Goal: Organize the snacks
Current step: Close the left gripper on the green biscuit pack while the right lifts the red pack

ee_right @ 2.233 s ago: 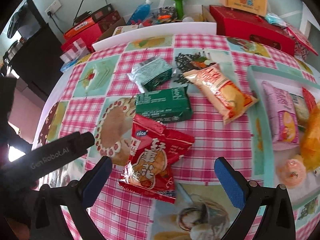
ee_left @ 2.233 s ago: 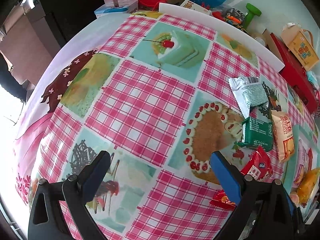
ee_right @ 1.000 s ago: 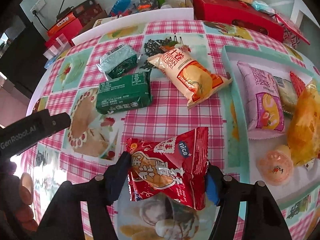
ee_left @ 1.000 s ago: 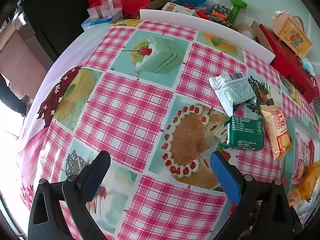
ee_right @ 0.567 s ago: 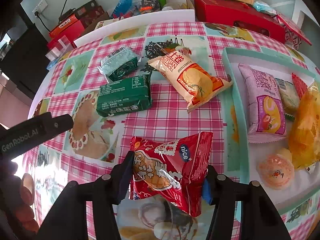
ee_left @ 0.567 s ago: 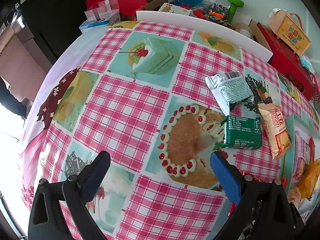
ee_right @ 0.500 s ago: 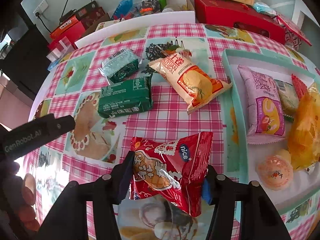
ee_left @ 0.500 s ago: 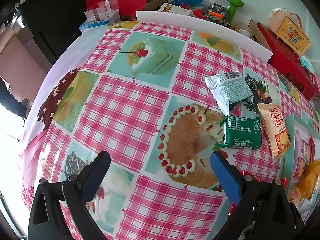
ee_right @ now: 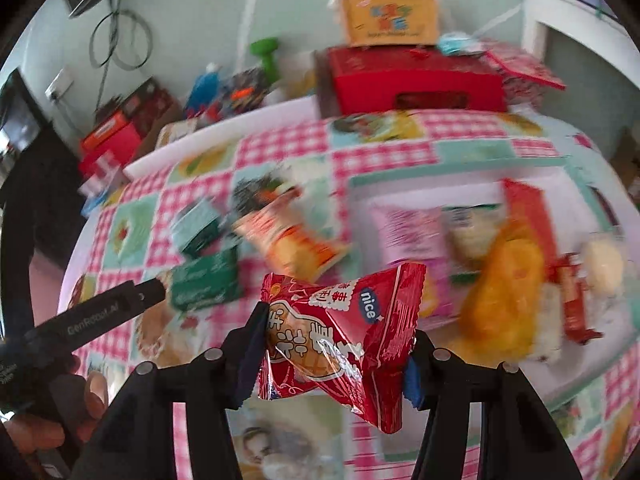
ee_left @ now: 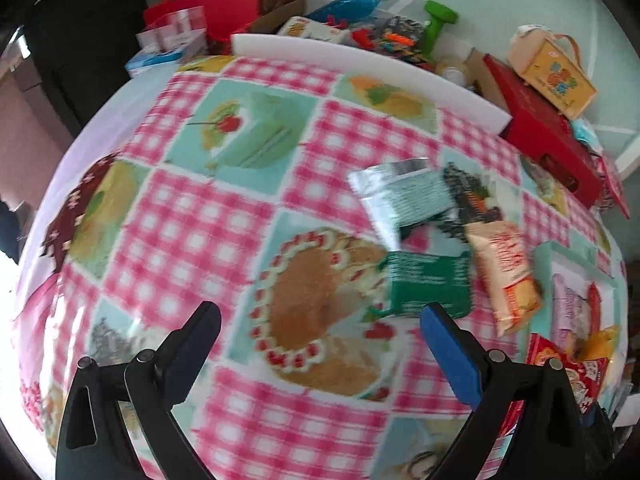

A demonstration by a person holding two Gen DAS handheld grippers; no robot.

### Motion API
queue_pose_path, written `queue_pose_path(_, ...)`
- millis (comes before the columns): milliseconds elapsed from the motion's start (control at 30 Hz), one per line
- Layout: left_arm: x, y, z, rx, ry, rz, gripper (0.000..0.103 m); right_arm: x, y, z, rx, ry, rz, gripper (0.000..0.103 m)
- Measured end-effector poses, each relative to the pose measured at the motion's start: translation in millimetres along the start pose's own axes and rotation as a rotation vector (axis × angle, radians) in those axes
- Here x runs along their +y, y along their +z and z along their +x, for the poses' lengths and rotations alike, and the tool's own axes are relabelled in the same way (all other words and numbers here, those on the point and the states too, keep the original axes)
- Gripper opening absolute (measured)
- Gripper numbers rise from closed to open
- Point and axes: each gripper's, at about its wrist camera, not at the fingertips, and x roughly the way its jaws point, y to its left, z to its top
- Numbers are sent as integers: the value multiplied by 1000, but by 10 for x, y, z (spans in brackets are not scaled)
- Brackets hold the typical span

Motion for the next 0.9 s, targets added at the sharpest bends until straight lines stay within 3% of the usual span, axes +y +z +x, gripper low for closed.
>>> queue_pose_path(267,-344,97,124,-34,-38,52,99,-399,96,-78,-9,-33,92,59)
queue_pose_path(433,-491,113,268,-23,-56,77,99,-450,103,-59,-2,-35,105,59)
queue_pose_path(900,-719,65,520,9,-39,135,78,-474,95,-44,6,-35,111,59)
